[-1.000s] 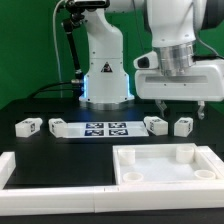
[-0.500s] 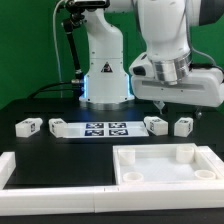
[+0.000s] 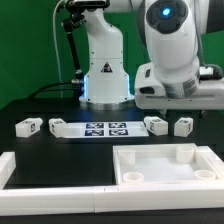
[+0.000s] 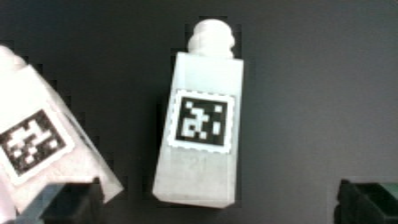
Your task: Assemble square table
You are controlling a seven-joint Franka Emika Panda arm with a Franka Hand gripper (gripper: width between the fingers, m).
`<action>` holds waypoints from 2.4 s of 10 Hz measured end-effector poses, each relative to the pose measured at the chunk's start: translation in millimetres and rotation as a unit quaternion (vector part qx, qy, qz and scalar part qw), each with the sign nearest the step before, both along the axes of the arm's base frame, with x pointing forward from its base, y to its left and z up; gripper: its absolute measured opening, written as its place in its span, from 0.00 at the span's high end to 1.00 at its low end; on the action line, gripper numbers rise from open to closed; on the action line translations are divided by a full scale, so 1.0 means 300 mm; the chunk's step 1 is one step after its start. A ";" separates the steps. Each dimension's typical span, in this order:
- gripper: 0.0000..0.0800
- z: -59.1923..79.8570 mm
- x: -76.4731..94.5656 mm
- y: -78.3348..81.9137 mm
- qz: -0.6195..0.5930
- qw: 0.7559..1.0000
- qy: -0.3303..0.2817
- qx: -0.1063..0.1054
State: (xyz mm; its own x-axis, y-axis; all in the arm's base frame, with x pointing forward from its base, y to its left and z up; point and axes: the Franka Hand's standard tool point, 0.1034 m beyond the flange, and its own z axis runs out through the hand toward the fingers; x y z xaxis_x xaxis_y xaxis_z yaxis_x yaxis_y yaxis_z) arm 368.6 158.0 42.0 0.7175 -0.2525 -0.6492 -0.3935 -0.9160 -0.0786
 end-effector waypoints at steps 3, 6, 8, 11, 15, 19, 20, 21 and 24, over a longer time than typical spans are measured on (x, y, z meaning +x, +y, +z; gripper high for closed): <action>0.19 -0.008 -0.029 0.006 -0.006 1.000 0.025 -0.002; 0.19 -0.018 -0.042 0.038 -0.017 0.999 0.038 -0.003; 0.19 -0.026 -0.038 0.027 -0.034 0.999 0.043 0.000; 0.19 -0.030 -0.043 0.029 -0.038 0.998 0.044 0.001; 0.19 -0.075 -0.099 0.066 -0.063 0.994 0.092 0.014; 0.19 -0.076 -0.102 0.063 -0.062 0.994 0.092 0.013; 0.19 -0.088 -0.111 0.065 -0.064 0.993 0.097 0.013; 0.19 -0.103 -0.122 0.071 -0.065 0.992 0.104 0.011; 0.19 -0.124 -0.133 0.072 -0.064 0.992 0.111 0.011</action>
Offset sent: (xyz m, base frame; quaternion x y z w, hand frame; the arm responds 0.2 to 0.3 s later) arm -0.0141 0.0310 0.0027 0.0073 -0.0848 0.0541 0.9949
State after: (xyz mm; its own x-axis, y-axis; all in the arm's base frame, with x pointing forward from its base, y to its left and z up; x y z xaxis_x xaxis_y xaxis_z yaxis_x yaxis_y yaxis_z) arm 328.5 179.6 4.9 0.5185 -0.3171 -0.7941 -0.5166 -0.8562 0.0046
